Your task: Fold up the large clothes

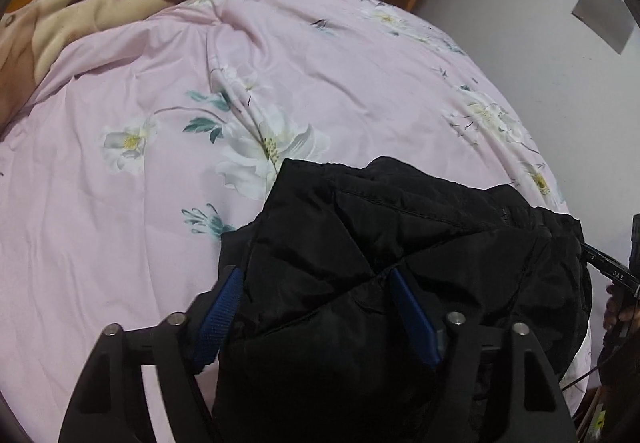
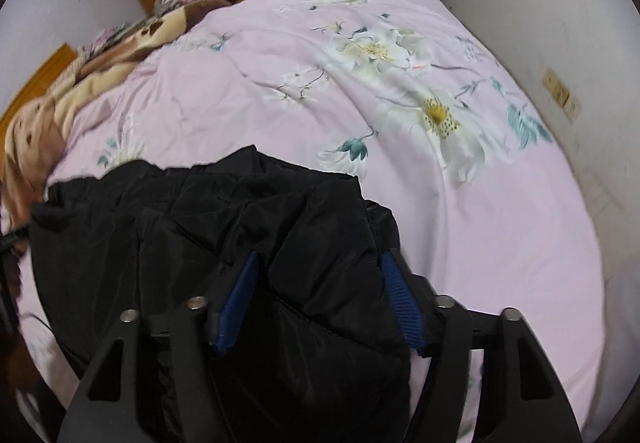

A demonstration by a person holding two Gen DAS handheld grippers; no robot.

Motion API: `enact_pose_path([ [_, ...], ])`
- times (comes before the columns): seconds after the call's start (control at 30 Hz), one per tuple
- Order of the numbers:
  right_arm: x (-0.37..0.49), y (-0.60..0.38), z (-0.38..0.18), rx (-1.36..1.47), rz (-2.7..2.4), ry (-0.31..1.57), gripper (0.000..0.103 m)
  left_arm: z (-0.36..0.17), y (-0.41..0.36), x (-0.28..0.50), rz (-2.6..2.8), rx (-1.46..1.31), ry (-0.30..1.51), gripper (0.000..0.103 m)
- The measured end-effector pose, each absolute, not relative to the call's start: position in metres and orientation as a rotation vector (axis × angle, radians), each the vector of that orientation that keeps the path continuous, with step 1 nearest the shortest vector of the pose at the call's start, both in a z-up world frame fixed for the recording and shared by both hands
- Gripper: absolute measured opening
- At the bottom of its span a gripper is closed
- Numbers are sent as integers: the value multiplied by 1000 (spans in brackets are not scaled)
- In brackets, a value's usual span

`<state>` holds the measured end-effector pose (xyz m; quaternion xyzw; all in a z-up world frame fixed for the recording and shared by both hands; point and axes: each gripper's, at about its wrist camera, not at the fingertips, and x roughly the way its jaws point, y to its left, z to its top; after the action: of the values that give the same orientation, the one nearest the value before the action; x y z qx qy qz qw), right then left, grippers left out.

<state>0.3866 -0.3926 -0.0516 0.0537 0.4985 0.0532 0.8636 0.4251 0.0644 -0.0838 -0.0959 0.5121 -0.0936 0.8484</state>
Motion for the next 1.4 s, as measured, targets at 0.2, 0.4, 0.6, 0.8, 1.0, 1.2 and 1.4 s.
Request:
enact_pose_path([
  [0.2, 379, -395, -22, 110, 80, 903, 12, -61, 70, 427, -132, -161, 998, 23],
  [0.4, 395, -388, -8, 52, 27, 828, 12, -60, 54, 454, -86, -92, 980, 24],
  [0.6, 432, -387, -74, -2, -64, 1059, 15, -113, 40, 479, -40, -58, 1120, 27],
  [0.8, 451, -375, -112, -104, -83, 1215, 19, -132, 26, 482, -21, 41, 1145, 28],
  [1.0, 448, -361, -105, -228, -142, 1218, 28, -116, 33, 478, 10, -30, 1124, 39],
  [1.2, 402, -361, -31, -114, -172, 994, 72, -61, 45, 442, 14, -127, 1029, 57],
  [1.4, 338, -322, 15, -39, -70, 832, 72, -26, 6, 378, -26, -86, 909, 69],
])
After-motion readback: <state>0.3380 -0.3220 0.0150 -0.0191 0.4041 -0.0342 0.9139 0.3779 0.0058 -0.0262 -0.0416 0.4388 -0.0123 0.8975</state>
